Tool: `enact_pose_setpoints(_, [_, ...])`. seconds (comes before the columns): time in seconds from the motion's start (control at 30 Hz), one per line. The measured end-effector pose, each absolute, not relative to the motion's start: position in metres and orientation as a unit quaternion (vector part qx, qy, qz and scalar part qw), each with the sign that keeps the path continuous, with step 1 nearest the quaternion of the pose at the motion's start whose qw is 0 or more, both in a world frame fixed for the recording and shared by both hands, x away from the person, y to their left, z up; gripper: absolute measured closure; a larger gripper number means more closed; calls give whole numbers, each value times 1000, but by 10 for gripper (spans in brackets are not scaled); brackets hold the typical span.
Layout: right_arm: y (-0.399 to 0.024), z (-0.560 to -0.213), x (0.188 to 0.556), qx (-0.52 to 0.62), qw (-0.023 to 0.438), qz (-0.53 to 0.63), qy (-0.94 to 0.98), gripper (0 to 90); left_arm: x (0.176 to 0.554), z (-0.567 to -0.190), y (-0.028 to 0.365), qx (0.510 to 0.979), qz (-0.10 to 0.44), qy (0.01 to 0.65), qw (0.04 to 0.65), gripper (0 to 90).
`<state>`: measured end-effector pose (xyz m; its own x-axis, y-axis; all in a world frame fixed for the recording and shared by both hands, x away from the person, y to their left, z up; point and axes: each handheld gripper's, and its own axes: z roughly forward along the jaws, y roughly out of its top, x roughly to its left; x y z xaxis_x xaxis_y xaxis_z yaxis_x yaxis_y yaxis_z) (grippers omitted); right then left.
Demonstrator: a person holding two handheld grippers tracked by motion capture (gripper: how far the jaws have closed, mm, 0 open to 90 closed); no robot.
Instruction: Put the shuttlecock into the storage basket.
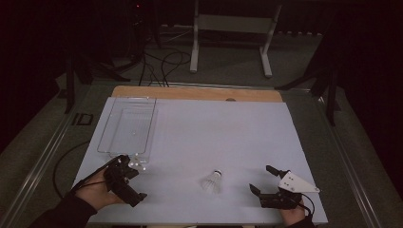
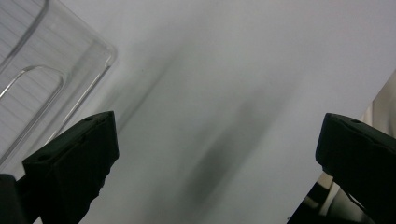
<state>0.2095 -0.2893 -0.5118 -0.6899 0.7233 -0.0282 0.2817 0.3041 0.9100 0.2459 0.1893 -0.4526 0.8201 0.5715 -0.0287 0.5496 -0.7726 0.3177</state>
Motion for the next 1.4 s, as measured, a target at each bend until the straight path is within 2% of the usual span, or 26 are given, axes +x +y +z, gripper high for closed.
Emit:
enact_pose_setpoints(0.27, [-289, -512, 210, 323, 224, 492, 777, 102, 252, -452, 177, 953, 12, 266, 146, 0])
enact_pose_setpoints(0.87, [-289, -512, 209, 323, 222, 490, 779, 102, 256, -446, 141, 972, -2, 197, 131, 0])
enact_pose_setpoints(1.4, [-289, -512, 209, 320, 222, 491, 779, 102, 262, -454, 105, 983, -37, 148, 102, 0])
